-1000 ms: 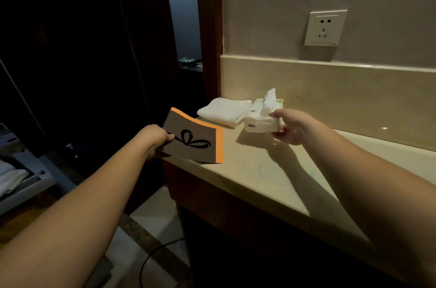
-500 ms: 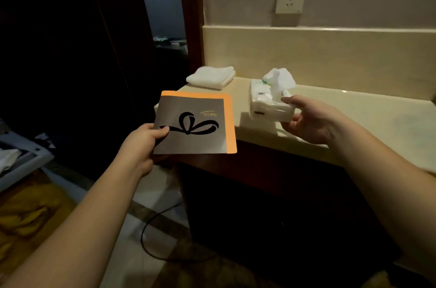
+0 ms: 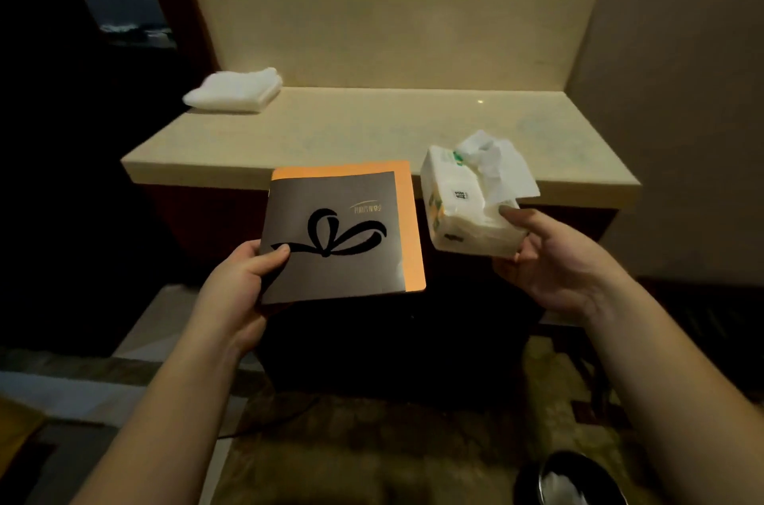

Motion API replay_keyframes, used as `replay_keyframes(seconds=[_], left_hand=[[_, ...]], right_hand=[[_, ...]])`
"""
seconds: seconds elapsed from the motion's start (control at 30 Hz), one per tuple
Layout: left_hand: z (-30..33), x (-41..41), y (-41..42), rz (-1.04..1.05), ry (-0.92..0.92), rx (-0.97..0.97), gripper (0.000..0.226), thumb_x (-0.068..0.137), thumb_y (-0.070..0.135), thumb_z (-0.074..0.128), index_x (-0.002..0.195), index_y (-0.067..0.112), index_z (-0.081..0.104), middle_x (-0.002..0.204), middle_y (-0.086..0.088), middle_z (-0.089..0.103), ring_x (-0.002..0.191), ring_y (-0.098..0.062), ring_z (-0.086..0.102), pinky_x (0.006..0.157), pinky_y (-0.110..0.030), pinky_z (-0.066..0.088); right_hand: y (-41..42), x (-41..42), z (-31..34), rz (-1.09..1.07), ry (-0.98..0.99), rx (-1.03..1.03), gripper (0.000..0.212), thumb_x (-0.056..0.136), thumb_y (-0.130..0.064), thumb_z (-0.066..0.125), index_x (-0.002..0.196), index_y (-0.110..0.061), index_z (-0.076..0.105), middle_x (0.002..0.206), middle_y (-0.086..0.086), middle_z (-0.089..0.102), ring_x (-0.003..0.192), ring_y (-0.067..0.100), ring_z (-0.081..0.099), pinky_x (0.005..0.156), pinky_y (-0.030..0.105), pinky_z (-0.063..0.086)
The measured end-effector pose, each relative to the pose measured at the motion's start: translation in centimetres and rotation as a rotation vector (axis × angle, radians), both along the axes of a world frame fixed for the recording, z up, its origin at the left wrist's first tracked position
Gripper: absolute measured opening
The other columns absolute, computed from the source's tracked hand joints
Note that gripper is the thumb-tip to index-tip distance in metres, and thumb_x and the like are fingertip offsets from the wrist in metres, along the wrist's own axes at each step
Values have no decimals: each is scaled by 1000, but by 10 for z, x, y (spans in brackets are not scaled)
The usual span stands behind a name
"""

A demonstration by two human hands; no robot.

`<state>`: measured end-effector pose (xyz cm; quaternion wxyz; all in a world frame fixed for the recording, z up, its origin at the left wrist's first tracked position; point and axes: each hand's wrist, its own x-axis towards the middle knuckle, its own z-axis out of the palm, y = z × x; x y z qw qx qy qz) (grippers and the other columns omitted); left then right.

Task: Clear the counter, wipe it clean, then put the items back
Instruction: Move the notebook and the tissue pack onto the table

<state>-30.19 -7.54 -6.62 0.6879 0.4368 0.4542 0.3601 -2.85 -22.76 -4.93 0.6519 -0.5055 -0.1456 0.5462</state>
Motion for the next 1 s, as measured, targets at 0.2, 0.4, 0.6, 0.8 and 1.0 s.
replay_keyframes(seconds=[0.2,0.4,0.6,0.8,1.0], left_hand=[[-22,77,-51,-233,74,-43,21,93,11,56,114,9,56,104,-14,64,90,-29,63,70,-42,52],[-45,164,-113,-434,134,-21,12,91,9,58,103,12,58,96,-12,69,80,-29,67,66,-41,53],[-61,253,-202,-631,153,15,13,91,8,57,105,10,58,91,-10,71,79,-26,68,69,-41,52],[-75,330,-286,-779,204,15,16,91,12,59,107,11,58,102,-14,70,91,-33,66,80,-50,51],[-92,408,-390,-935,259,-17,16,91,13,60,106,12,58,104,-13,68,96,-33,64,88,-53,49]], right_hand=[[-104,34,-33,-257,37,-107,44,71,-22,67,115,-15,62,112,7,68,101,22,58,79,31,46],[-218,69,-65,-497,85,-124,38,68,-18,69,105,-15,65,114,14,63,106,32,54,96,43,41],[-337,102,-84,-682,150,-88,48,63,-16,75,110,-17,64,121,18,62,108,32,53,88,40,43],[-444,133,-103,-840,218,-62,38,90,-2,51,123,-20,57,105,12,68,85,22,64,54,30,53],[-560,159,-125,-972,253,-124,44,92,-3,51,131,-22,50,119,9,65,106,24,61,68,33,51]])
